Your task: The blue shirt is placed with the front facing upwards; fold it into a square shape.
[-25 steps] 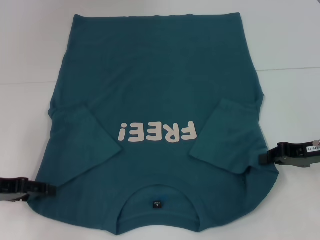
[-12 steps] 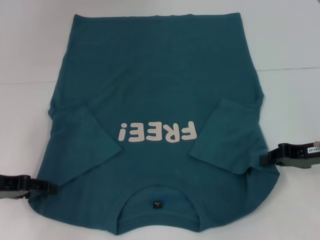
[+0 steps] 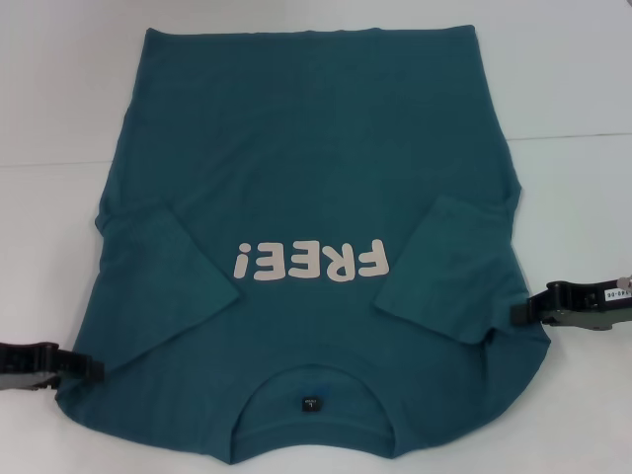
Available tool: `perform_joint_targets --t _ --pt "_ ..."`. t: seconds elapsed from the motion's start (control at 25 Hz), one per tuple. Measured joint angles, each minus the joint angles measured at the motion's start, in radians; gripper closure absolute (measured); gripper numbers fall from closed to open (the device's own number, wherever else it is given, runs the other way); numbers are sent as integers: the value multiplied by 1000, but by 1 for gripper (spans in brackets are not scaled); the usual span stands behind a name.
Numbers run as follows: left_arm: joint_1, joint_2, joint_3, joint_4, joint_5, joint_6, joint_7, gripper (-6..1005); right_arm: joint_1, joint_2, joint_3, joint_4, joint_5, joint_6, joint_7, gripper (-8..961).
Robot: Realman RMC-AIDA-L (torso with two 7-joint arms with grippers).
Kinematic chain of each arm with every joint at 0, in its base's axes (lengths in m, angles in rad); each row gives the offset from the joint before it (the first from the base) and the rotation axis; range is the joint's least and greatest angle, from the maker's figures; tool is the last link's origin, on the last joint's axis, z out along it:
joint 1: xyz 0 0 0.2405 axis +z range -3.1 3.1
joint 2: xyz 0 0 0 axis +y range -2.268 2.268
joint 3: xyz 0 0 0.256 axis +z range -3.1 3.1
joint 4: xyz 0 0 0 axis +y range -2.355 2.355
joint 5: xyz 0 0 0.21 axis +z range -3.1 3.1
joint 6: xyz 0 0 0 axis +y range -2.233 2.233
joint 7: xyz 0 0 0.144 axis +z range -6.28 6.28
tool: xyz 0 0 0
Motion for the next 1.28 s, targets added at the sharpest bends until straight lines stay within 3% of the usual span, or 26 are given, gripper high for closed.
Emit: perform_joint_targets --t 0.96,1.28 --pt "-30 -3 21 35 19 -48 -21 562 5 1 0 2 0 9 -2 916" --pt "-26 -2 20 32 19 -69 -22 777 8 2 0 5 0 11 -2 914"
